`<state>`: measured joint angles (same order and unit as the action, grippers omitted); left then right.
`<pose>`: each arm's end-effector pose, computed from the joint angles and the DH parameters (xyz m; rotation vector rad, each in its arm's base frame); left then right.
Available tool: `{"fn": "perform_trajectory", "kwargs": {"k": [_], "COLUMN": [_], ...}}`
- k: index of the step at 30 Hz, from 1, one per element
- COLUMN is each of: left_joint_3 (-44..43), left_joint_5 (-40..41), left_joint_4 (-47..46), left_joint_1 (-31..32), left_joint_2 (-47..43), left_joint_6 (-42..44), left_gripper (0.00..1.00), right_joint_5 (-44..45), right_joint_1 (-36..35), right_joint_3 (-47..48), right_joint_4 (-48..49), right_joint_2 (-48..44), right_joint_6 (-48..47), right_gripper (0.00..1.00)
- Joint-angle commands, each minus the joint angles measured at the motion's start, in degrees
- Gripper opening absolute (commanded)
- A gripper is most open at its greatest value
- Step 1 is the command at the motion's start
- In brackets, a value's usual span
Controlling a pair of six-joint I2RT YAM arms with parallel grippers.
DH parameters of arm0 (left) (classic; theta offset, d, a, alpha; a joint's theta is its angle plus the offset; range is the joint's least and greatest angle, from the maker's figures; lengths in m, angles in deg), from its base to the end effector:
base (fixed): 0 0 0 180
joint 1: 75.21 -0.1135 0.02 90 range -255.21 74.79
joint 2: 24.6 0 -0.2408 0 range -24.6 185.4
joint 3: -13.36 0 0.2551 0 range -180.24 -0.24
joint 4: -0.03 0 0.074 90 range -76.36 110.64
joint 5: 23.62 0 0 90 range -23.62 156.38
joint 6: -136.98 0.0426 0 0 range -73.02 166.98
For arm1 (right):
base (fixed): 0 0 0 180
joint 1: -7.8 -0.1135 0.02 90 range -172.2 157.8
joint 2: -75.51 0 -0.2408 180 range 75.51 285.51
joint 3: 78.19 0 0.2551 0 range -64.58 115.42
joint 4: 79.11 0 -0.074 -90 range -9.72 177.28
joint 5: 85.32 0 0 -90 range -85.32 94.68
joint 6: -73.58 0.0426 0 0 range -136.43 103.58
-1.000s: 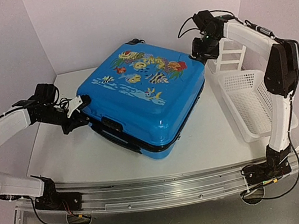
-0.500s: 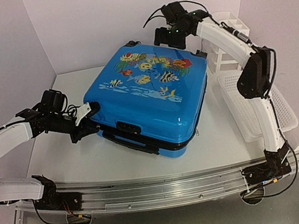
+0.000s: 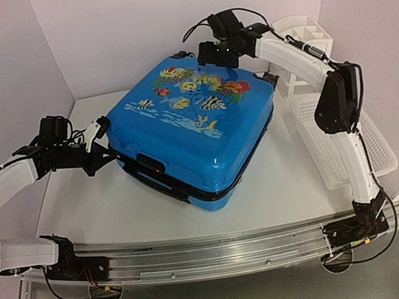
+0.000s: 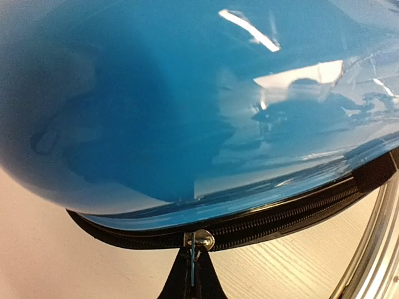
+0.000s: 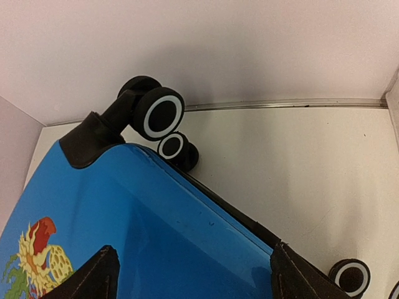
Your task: Open, take out, and arrange the luggage
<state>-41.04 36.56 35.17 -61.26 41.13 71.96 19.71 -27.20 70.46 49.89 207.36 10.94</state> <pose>0.2352 -0.0802 0.2025 0.9935 2.0799 -0.5195 0.4324 0.2893 0.3019 0.0066 2.1651 0.3483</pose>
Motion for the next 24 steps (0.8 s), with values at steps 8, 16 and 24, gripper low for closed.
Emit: {"fn": "perform_trajectory", "kwargs": {"k": [8,16,24], "left_joint_3": [-1.5,-3.1,-7.1], "left_joint_5": [-2.8,-8.2,-13.6], "left_joint_4": [-8.8,-2.8,4.8], "left_joint_1": [-1.8,-5.9,-11.7], "left_joint_2": [0.1,3.3,7.5], "left_joint_6": [4.4,19.8,25.8], "left_gripper": [0.0,0.0,0.0], "right_joint_5": [5.3,-8.4,-14.3], "right_joint_1": [-8.4,-16.8,-23.1], "right_joint_3": [-2.2,-4.3,-20.8], "right_joint_4": [-7.8,-2.3,14.4], "right_joint_2": [-8.6,-11.4,-17.7], "right_joint_6": [-6.7,-19.3,-27.4], "right_gripper": [0.77,0.75,0.74]}}
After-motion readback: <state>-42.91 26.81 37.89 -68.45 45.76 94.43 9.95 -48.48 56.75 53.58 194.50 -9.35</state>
